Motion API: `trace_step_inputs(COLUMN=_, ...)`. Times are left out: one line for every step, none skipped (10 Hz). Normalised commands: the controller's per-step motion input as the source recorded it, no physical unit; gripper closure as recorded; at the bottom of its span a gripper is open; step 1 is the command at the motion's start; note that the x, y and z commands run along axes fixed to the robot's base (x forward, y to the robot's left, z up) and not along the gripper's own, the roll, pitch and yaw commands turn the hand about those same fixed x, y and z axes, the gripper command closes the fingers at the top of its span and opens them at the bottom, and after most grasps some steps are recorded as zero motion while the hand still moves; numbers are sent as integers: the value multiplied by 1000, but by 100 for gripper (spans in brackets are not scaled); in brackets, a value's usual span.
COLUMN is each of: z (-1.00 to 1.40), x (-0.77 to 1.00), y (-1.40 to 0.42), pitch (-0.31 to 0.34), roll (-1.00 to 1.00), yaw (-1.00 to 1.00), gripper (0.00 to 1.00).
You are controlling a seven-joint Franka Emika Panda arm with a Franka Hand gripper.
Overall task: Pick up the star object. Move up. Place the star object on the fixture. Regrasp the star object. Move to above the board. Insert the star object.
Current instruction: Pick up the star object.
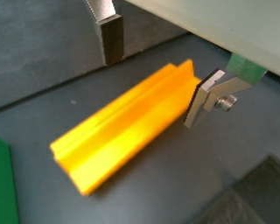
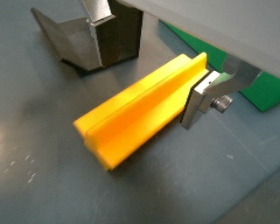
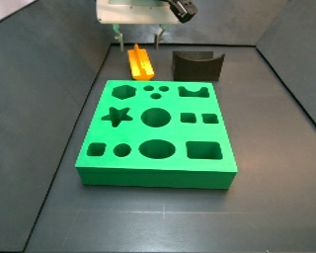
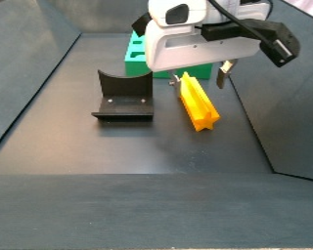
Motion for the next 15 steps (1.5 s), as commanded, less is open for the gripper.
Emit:
trace_step_inputs(z=-220, x=234, y=-111, pitch=-67, roll=-14, yaw=0, gripper=0)
trace_step_inputs(z=-311, x=34, y=-117, pitch=-70, roll=0, yaw=0, gripper=0)
trace_step_inputs(z=-511, x=-60, y=-114, pitch=-73, roll=3, yaw=0, gripper=0)
trace_step_inputs(z=-517, x=-94, y=-129, pitch=-64, roll=9, yaw=0, gripper=0)
trace_step_inputs(z=-357, x=-6, y=-91, pitch=-74, roll=0, yaw=0, gripper=0)
trace_step_inputs(z=-260, x=0, y=-60, pitch=-104, roll=-34, yaw=0, gripper=0)
trace_step_inputs(z=-151, x=0, y=-14, pitch=-147, roll=-63, yaw=0, gripper=0)
trace_step_inputs(z=0, x=0, y=0, pitch=-139, roll=-86, yaw=0, gripper=0)
trace_step_inputs(z=0, x=0, y=0, pitch=-123, roll=-56, yaw=0, gripper=0)
trace_step_inputs(z=-134, x=-29, y=-17, pitch=-96, roll=0, yaw=0, gripper=0)
trace_step_inputs(z=-203, x=-74, y=-63, pitch=-56, roll=0, yaw=0, gripper=0)
trace_step_inputs(z=-23, x=-31, y=0, pitch=-74, roll=-11, yaw=0, gripper=0)
trace_step_inputs(z=0, x=0, y=0, pitch=0, roll=0, yaw=0, gripper=100)
trace_step_inputs(z=0, x=0, y=0, pitch=0, roll=0, yaw=0, gripper=100)
trace_step_inputs(z=0, x=0, y=0, pitch=0, roll=0, yaw=0, gripper=100)
